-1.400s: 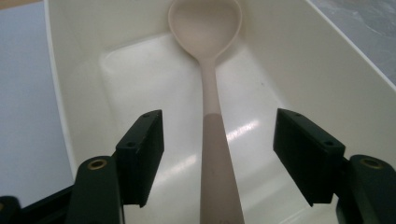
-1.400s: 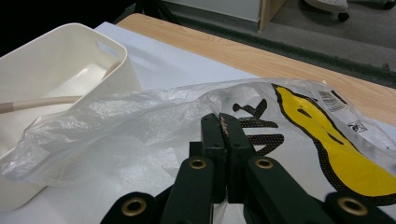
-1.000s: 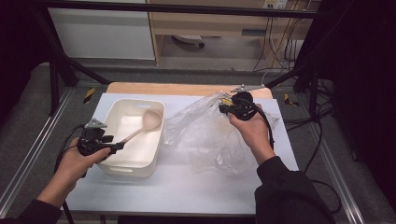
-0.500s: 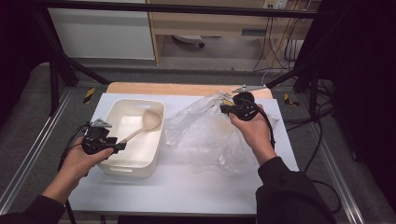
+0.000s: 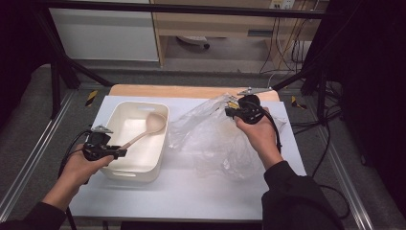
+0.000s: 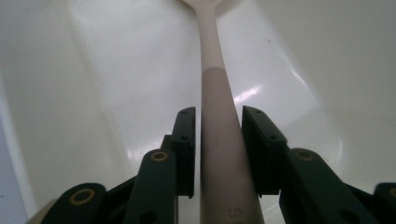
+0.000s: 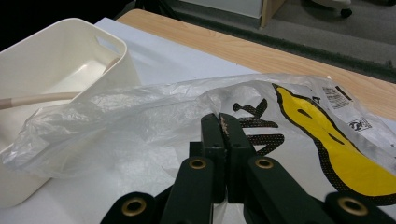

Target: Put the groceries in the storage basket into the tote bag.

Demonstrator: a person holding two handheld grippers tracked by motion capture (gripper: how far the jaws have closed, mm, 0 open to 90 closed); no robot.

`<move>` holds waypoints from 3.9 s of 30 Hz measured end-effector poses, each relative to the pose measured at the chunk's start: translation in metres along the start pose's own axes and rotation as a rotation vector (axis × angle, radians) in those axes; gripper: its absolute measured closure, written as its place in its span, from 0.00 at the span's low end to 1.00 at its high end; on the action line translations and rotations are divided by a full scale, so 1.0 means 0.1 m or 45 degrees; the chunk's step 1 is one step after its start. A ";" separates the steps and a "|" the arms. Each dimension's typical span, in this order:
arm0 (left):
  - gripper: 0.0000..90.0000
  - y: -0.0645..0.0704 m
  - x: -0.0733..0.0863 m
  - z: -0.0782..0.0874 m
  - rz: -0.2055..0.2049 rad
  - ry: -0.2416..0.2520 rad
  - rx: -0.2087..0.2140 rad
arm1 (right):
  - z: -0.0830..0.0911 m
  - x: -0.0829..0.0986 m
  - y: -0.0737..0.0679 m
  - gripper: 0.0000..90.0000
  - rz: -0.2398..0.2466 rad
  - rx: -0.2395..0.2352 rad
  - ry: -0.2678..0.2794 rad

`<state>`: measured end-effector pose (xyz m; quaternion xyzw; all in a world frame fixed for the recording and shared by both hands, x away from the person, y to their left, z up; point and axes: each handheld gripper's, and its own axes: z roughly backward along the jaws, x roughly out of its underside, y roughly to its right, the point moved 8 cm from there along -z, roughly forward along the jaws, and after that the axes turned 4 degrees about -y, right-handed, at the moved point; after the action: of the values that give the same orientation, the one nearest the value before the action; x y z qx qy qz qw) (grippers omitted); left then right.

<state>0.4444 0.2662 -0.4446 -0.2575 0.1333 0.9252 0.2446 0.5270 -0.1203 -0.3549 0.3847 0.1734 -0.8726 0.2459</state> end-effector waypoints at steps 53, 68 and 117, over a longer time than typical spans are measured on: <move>0.77 1.09 -0.18 0.80 -0.318 0.239 0.191 | -0.01 -0.04 -0.09 1.00 0.028 -0.031 -0.018; 0.77 1.60 -0.22 0.40 -0.428 0.143 0.264 | -0.02 -0.03 -0.12 1.00 0.035 -0.041 -0.024; 0.78 2.20 -0.91 -0.82 -0.412 0.201 0.188 | 0.10 -0.02 -0.17 1.00 0.052 -0.082 0.011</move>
<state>0.4317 0.0146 -0.4368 -0.3286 0.1764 0.8385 0.3973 0.5128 -0.1108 -0.3445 0.3838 0.1945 -0.8597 0.2753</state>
